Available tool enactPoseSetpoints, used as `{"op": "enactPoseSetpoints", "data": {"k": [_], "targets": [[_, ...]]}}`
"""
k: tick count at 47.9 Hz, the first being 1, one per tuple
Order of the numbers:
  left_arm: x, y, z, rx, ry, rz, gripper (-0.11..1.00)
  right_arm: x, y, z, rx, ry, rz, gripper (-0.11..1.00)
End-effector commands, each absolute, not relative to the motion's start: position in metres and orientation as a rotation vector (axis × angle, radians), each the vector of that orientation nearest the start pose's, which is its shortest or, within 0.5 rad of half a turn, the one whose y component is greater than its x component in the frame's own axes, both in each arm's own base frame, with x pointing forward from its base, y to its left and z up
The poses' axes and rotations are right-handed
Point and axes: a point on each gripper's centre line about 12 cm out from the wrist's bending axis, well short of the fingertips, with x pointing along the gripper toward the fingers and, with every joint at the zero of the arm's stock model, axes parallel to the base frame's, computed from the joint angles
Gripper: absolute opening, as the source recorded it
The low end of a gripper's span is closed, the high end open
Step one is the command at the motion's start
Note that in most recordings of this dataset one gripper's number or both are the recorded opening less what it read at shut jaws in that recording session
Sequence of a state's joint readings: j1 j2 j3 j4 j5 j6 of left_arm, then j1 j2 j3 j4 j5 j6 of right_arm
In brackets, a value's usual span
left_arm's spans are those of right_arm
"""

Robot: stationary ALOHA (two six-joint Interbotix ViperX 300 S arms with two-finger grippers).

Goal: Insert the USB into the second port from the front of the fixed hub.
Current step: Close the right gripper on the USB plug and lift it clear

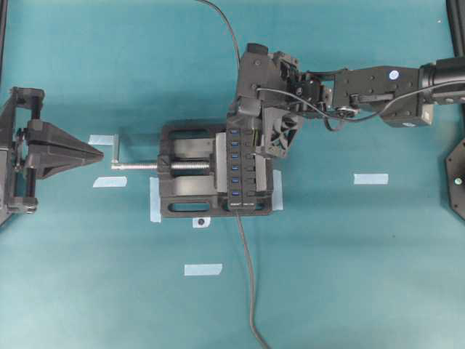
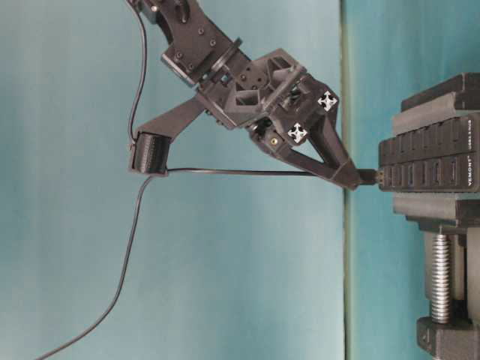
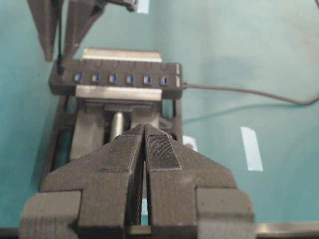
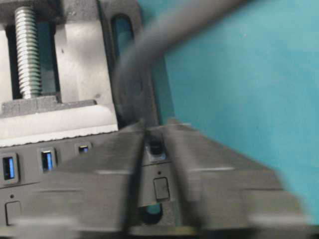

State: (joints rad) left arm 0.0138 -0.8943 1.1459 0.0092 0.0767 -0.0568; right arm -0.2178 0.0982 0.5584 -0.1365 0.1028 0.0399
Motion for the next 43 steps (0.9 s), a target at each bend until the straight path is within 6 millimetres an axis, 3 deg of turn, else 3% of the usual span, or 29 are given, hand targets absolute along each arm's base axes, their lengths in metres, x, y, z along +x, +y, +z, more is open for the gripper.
{"op": "enactPoseSetpoints", "data": {"k": [1, 8, 20, 43], "targets": [[0.208, 0.003, 0.253, -0.049, 0.314, 0.022, 0.00, 0.407, -0.091, 0.167, -0.014, 0.729, -0.186, 0.14], [0.208, 0.003, 0.253, -0.049, 0.314, 0.022, 0.00, 0.407, -0.089, 0.167, -0.012, 0.730, -0.183, 0.07], [0.208, 0.003, 0.253, -0.049, 0.314, 0.023, 0.00, 0.408, -0.089, 0.170, -0.010, 0.728, -0.183, 0.07], [0.208, 0.003, 0.253, -0.051, 0.314, 0.022, 0.00, 0.410, -0.084, 0.206, -0.010, 0.722, -0.187, 0.07]]}}
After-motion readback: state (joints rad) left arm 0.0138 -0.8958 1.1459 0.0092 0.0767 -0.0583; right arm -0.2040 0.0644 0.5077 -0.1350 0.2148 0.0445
